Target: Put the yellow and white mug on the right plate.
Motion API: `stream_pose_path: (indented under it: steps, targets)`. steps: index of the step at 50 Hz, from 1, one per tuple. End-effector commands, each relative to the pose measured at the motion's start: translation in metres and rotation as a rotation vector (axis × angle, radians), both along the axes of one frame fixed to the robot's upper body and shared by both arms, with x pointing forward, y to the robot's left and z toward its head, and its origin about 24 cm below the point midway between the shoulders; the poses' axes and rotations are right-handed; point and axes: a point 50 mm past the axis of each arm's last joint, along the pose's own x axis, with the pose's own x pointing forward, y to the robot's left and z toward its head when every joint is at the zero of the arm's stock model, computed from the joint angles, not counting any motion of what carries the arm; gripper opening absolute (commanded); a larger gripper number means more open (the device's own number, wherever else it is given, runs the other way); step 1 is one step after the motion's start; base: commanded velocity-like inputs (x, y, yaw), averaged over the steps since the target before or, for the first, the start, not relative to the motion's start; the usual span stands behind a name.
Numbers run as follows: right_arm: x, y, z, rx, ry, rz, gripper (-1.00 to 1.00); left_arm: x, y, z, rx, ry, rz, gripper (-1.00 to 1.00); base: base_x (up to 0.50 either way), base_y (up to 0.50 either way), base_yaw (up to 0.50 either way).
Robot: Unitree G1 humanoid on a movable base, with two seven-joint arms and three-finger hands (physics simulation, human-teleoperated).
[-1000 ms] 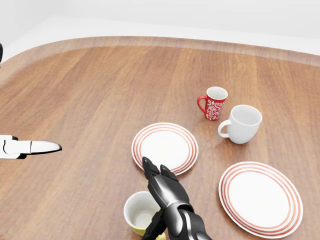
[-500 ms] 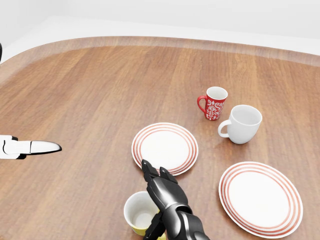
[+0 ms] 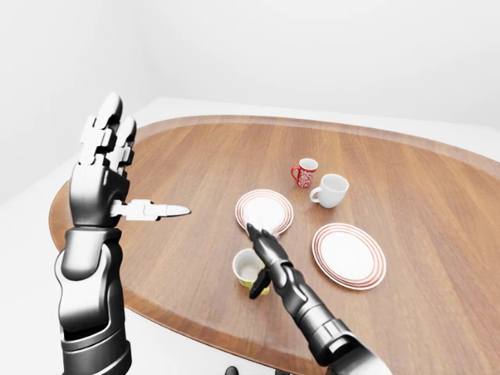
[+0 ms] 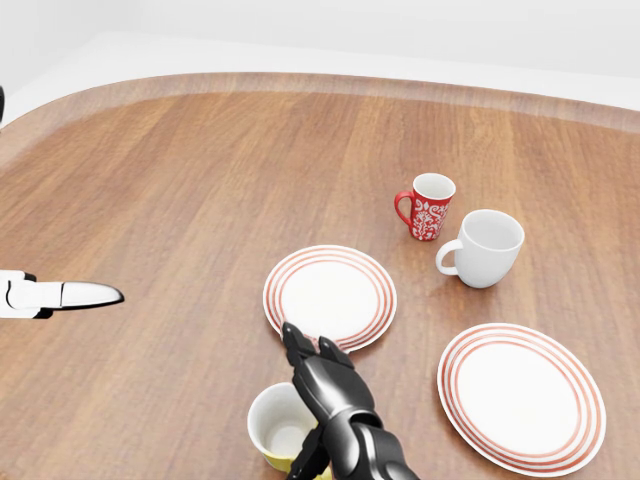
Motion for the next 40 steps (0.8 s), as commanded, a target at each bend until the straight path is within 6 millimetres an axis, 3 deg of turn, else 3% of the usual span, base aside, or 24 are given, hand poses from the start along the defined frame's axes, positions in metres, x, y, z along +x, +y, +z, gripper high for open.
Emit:
stream_pose_path:
  steps: [1, 40]
  targets:
    - [-0.0014, 0.0005, -0.0025, -0.007, 0.004, 0.005, 1.0, -0.0002, -0.0004, 0.0001, 0.0, -0.001, -0.001, 0.89, 0.0, 0.0, 0.0]
    - [-0.0025, -0.0023, -0.011, -0.025, 0.015, 0.004, 1.0, 0.0004, -0.0006, -0.0013, 0.0, 0.006, -0.002, 0.89, 0.0, 0.0, 0.0]
